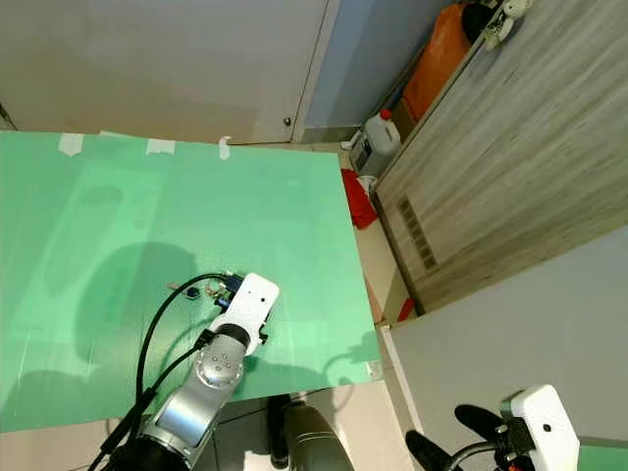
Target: Hang keys on a hook
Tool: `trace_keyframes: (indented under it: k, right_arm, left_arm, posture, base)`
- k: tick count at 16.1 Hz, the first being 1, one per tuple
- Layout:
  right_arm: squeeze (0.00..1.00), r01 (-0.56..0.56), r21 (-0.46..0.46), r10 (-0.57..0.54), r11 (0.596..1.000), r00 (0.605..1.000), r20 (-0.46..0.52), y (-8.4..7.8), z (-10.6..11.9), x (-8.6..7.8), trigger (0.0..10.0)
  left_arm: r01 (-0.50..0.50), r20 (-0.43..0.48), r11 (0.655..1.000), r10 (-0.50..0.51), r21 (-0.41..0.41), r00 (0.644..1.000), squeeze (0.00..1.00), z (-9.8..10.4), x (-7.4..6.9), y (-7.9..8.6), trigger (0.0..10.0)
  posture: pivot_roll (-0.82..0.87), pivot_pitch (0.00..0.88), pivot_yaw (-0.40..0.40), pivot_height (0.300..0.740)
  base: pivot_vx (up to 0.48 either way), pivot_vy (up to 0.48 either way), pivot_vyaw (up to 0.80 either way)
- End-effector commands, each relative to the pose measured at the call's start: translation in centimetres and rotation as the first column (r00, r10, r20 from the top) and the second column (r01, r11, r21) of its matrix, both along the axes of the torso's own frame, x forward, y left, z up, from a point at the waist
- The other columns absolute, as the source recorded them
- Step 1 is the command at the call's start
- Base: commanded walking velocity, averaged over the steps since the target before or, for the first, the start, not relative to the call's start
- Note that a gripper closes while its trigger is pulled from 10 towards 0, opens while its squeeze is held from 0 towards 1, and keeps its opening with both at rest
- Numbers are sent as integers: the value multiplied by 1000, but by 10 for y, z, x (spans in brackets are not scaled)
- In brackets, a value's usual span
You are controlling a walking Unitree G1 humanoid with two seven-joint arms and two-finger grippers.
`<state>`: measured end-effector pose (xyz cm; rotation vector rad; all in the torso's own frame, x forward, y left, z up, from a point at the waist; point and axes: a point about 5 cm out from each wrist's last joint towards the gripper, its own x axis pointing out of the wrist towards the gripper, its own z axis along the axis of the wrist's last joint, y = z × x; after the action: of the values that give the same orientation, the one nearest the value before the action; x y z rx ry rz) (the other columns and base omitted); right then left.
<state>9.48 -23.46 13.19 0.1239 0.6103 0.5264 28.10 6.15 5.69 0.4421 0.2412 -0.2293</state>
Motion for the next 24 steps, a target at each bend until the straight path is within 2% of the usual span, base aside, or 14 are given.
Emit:
trace_keyframes:
  k: [1, 3, 7, 10, 14, 15, 16, 17, 24]
  right_arm:
    - [0, 1, -16, -1, 1000, 999, -32, -1, -2, -4, 10000]
    - [0, 2, -12, -3, 1000, 1000, -23, 0, -3, -5, 10000]
    - [0, -16, 5, 16, 1000, 1000, -24, 2, -3, -5, 10000]
    - [0, -19, 9, 19, 1000, 999, -29, 2, -4, -5, 10000]
    - [0, -17, 8, 18, 1000, 999, -30, 1, -3, -4, 10000]
    - [0, -16, 7, 16, 1000, 999, -31, 1, -4, -4, 10000]
    - [0, -15, 7, 15, 1000, 999, -32, 1, -4, -4, 10000]
    - [0, -14, 7, 14, 1000, 999, -32, 0, -4, -3, 10000]
    - [0, -59, 26, 60, 998, 997, -57, 1, -5, -1, 10000]
  left_arm:
    - [10, -4, 1000, -10, 4, 1000, 1000, -2, -5, -7, 10000]
    - [21, 61, 999, -24, 46, 998, 1000, 5, -2, -7, 10000]
    - [26, -56, 999, -28, -42, 998, 1000, -8, -7, -10, 10000]
    - [53, -102, 997, -58, -57, 993, 1000, -15, -9, -15, 10000]
    - [49, -119, 998, -52, -29, 992, 1000, -19, -8, -12, 10000]
    - [58, -130, 998, -58, 0, 990, 1000, -21, -7, -12, 10000]
    - [62, -137, 998, -60, 6, 989, 384, -23, -7, -13, 10000]
    - [61, -142, 998, -59, 10, 988, 0, -24, -7, -13, 10000]
    - [46, -193, 999, -43, 11, 980, 0, -33, 1, -8, 10000]
  posture:
    - [-350, 296, -237, 736]
    - [-339, 294, -242, 736]
    - [-341, 292, -241, 736]
    - [-345, 297, -232, 736]
    - [-351, 300, -228, 736]
    - [-354, 300, -226, 736]
    - [-354, 300, -226, 736]
    - [-355, 300, -224, 736]
    - [-367, 294, -224, 736]
  base:
    - [0, 0, 0]
    - [0, 0, 0]
    - [0, 0, 0]
    - [0, 0, 0]
    - [0, 0, 0]
    - [0, 0, 0]
    - [0, 0, 0]
    - [0, 0, 0]
    - [0, 0, 0]
